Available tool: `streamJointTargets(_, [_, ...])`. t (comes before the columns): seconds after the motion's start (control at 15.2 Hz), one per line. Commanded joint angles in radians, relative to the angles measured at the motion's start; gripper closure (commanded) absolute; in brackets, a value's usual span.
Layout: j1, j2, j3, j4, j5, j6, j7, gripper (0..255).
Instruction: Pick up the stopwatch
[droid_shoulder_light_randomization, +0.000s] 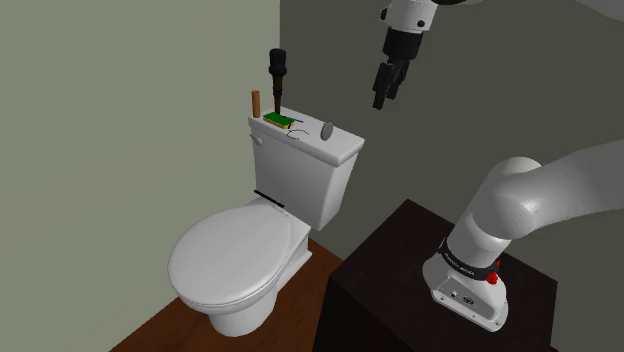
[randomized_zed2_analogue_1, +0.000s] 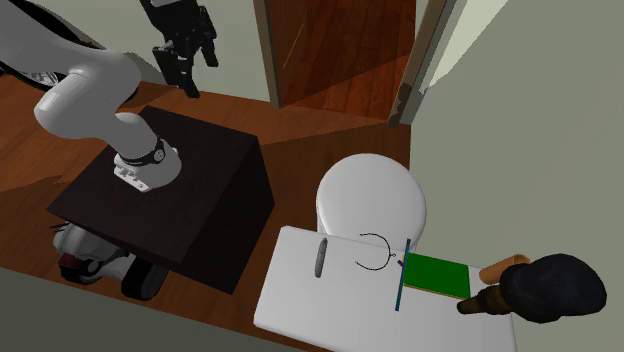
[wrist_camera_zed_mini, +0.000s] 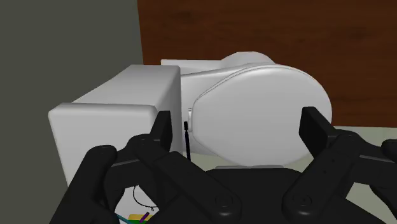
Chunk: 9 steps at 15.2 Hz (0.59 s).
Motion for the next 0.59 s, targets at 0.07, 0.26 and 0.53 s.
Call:
streamJointTargets(0.07, [0.005,0.013,-0.024,-0.008,-0.019,0.016,-0.059,0])
streamJointTargets(0.26, [0.022,0.065,-0.098,-0.019,-0.074,0.068,-0.234,0])
streamJointTargets(0.53, [0.045,0.164,-0.188,-0.006,-0.136,0.143,-0.462,0])
